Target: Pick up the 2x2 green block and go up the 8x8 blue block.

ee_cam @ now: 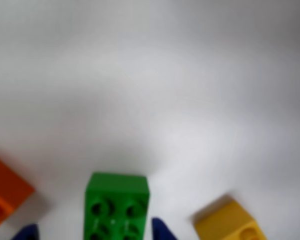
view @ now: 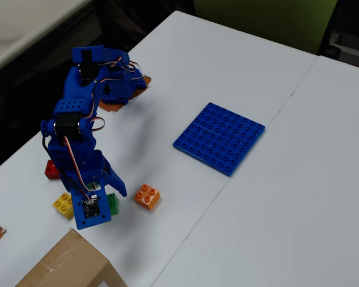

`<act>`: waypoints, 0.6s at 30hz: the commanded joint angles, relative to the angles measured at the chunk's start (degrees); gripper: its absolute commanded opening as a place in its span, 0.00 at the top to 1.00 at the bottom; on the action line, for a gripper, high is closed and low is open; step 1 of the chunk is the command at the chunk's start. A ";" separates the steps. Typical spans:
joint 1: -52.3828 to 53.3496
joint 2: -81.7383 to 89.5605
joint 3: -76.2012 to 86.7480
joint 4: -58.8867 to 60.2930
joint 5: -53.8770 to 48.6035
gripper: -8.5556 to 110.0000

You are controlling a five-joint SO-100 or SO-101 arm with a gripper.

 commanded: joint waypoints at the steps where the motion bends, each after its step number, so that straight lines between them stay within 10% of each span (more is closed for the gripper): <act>1: 1.41 0.79 -2.72 -0.44 -1.85 0.70; 18: 1.32 -2.11 -2.72 -0.88 -2.20 0.70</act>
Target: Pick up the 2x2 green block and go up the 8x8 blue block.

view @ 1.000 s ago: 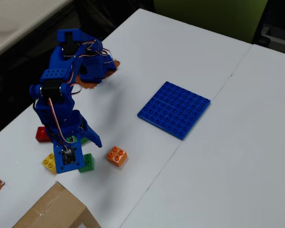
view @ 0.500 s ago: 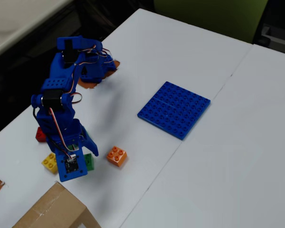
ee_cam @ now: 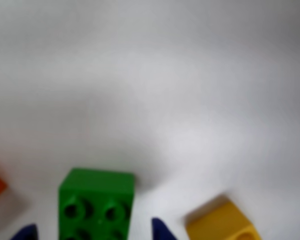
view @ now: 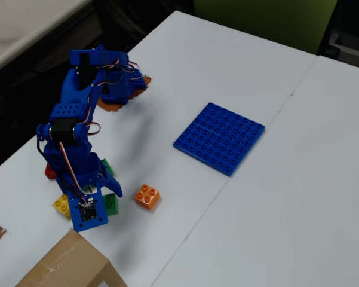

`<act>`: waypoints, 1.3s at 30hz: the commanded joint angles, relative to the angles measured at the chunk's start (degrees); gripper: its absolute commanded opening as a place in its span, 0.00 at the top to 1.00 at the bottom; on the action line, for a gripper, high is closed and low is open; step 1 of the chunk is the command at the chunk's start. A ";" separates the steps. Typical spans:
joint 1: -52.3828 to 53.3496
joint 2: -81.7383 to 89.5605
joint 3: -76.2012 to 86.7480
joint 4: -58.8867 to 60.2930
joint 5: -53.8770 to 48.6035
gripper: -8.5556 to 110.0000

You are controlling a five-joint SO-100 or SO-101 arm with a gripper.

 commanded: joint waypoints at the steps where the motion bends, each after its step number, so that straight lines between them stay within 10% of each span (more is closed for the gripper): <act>1: -0.53 0.00 -2.55 -1.14 0.26 0.70; 39: -15.91 26.46 -1.41 20.39 -8.61 0.88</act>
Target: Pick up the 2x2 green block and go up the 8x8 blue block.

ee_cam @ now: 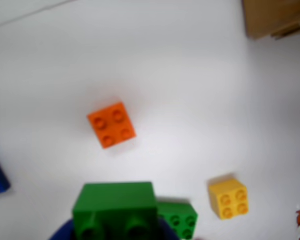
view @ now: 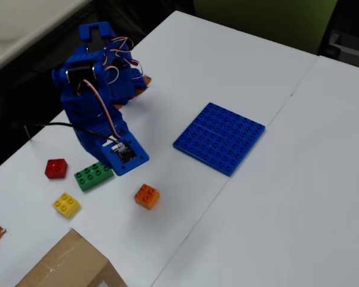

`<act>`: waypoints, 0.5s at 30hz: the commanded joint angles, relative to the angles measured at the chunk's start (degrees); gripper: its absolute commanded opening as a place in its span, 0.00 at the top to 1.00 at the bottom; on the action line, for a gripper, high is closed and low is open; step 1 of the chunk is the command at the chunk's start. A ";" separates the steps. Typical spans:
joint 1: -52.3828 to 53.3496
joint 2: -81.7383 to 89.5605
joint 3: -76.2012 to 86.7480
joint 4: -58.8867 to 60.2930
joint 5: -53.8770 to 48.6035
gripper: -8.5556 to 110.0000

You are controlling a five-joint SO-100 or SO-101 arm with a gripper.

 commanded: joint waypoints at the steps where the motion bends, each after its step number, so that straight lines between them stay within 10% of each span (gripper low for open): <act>1: -4.66 6.24 -1.49 2.90 -0.09 0.88; 15: -26.63 11.60 3.16 3.16 0.44 0.88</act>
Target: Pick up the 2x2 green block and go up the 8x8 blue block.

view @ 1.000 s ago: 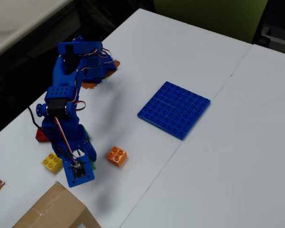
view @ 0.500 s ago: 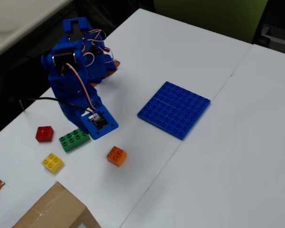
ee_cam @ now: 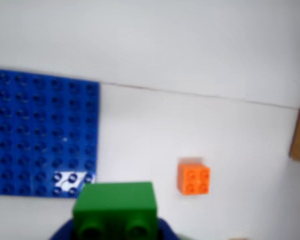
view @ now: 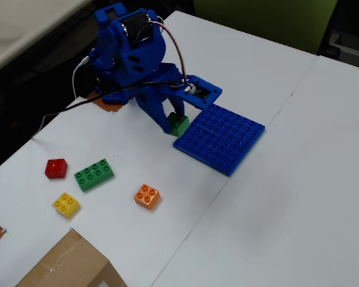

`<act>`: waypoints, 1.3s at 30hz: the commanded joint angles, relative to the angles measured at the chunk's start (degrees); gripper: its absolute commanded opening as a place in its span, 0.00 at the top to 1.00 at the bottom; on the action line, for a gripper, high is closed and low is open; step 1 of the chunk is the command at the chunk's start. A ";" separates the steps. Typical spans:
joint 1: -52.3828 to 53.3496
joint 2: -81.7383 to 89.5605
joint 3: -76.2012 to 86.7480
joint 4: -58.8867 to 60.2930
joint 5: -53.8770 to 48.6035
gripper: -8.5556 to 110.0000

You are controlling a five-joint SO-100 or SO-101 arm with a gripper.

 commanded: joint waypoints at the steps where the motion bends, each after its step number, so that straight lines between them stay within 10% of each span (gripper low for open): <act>1: -4.66 3.69 2.02 1.76 0.35 0.88; 25: -24.08 2.46 -0.53 1.67 29.27 0.88; 39: -23.99 2.11 0.35 2.02 29.18 0.88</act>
